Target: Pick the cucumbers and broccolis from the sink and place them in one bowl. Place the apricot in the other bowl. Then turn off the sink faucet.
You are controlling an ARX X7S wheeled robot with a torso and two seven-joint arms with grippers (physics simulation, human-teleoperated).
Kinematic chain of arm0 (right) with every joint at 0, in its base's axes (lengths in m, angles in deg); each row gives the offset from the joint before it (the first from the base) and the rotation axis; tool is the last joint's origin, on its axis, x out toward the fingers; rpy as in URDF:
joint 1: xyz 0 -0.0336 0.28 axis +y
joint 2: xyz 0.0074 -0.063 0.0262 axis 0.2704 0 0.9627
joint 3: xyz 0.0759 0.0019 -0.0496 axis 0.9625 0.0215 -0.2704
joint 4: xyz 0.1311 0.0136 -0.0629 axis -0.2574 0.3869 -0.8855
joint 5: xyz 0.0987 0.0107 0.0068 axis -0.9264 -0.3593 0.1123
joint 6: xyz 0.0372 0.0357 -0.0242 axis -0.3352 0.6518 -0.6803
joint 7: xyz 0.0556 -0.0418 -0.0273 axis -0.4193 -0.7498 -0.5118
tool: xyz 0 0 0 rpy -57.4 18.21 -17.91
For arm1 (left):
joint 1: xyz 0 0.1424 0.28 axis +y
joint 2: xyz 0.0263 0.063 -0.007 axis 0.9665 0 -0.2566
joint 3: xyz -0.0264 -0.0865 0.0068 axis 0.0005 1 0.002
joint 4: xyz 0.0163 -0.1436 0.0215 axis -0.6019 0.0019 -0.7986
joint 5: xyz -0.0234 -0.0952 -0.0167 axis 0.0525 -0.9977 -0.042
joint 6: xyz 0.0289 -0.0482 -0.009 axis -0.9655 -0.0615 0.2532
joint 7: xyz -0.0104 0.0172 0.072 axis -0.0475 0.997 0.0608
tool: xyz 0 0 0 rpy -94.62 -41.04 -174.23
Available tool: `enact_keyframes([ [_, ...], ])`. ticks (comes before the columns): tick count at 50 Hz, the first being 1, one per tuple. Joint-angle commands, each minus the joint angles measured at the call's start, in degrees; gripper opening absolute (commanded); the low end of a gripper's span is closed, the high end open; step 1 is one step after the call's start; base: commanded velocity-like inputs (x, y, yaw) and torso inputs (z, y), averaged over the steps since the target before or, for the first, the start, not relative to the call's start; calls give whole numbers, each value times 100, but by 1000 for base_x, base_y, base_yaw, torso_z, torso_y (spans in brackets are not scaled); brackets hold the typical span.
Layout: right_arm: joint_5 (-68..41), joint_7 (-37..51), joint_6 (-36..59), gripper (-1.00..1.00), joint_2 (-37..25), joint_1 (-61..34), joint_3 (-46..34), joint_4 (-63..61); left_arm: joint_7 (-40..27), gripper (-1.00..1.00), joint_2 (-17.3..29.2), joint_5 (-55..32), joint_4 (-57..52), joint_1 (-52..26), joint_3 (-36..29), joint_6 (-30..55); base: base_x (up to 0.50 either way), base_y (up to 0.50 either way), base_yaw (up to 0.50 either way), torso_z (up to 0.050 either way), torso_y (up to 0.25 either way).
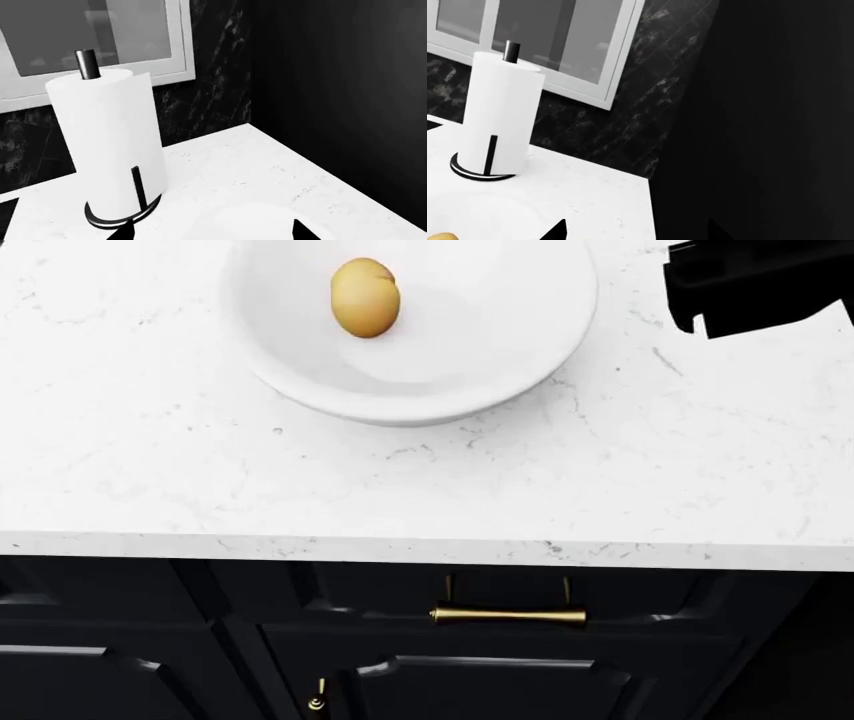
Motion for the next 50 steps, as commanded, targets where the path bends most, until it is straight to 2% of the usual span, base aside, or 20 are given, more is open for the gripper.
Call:
enact_keyframes([
  [1, 231, -106, 43, 100, 203, 10, 64, 5, -966, 100, 1361, -72, -2253, -14, 612, -421, 0, 0, 0, 0, 0],
  [10, 70, 51, 290, 100, 312, -330, -79, 97, -1170, 100, 1677, -197, -2668, -79, 798, -481, 1, 500, 0, 0, 0],
  [24, -15, 157, 473, 100, 551, -693, -235, 274, -1137, 100, 1873, -258, -2589, -184, 871, -295, 1, 500, 0, 0, 0],
  [40, 58, 60, 425, 100, 541, -671, -225, 278, -1087, 100, 1917, -277, -2395, -337, 931, -40, 0, 500, 0, 0, 0],
  [50, 72, 74, 397, 100, 576, -651, -254, 278, -981, 100, 2065, -186, -2338, -152, 927, -91, 0, 500, 0, 0, 0],
])
